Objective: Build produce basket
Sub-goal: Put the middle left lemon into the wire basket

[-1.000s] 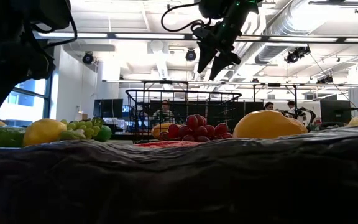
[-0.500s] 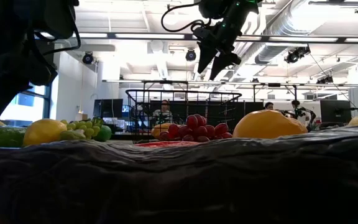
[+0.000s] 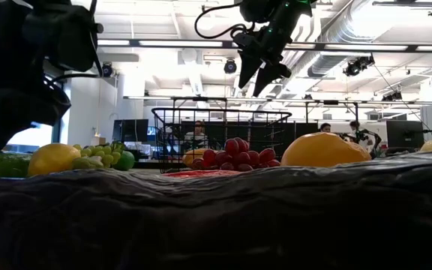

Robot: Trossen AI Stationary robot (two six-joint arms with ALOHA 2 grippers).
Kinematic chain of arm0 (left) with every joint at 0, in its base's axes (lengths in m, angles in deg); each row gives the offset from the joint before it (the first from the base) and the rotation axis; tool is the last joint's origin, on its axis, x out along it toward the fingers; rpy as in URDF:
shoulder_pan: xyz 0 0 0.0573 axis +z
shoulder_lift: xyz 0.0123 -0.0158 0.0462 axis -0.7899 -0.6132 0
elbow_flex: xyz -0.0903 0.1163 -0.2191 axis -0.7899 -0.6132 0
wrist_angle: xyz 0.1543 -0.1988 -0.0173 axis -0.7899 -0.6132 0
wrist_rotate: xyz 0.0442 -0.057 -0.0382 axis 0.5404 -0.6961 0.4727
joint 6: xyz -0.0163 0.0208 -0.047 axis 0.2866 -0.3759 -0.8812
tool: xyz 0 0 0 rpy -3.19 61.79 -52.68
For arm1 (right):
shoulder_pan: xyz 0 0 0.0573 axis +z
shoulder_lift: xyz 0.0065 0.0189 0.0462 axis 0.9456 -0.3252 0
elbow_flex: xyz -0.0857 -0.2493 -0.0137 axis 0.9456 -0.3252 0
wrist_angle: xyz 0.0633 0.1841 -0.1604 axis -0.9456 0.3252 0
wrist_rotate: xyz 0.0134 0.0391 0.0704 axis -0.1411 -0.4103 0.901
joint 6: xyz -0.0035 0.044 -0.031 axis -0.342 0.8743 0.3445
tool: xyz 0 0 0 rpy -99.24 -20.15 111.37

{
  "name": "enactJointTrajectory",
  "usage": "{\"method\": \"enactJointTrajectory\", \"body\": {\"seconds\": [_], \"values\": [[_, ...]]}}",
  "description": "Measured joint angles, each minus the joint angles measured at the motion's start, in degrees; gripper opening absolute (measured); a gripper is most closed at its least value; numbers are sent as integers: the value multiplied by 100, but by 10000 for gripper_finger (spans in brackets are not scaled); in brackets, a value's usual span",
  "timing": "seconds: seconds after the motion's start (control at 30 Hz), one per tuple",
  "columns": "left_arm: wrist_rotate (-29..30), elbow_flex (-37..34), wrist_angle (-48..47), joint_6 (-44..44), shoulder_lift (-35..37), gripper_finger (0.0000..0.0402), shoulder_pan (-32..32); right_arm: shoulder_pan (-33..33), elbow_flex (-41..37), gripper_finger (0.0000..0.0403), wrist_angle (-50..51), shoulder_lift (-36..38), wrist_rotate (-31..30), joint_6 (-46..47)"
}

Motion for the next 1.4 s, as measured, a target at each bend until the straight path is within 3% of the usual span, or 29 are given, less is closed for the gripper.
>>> {"method": "enactJointTrajectory", "body": {"seconds": [0.23,0.47,0.9,1.17,1.4], "values": [[20,-9,-32,140,166,151,-1,0,-2,275,44,0,0,-65],[62,127,-112,138,751,156,2,0,-2,275,33,0,0,-107],[1683,835,-114,-200,1877,158,324,-15,-2,275,-293,0,-2,-402],[2851,1459,-43,831,2046,158,1001,-17,-2,275,-338,0,-164,-711],[3093,1781,382,2112,2046,158,1837,-143,-2,275,-337,0,-293,-795]]}}
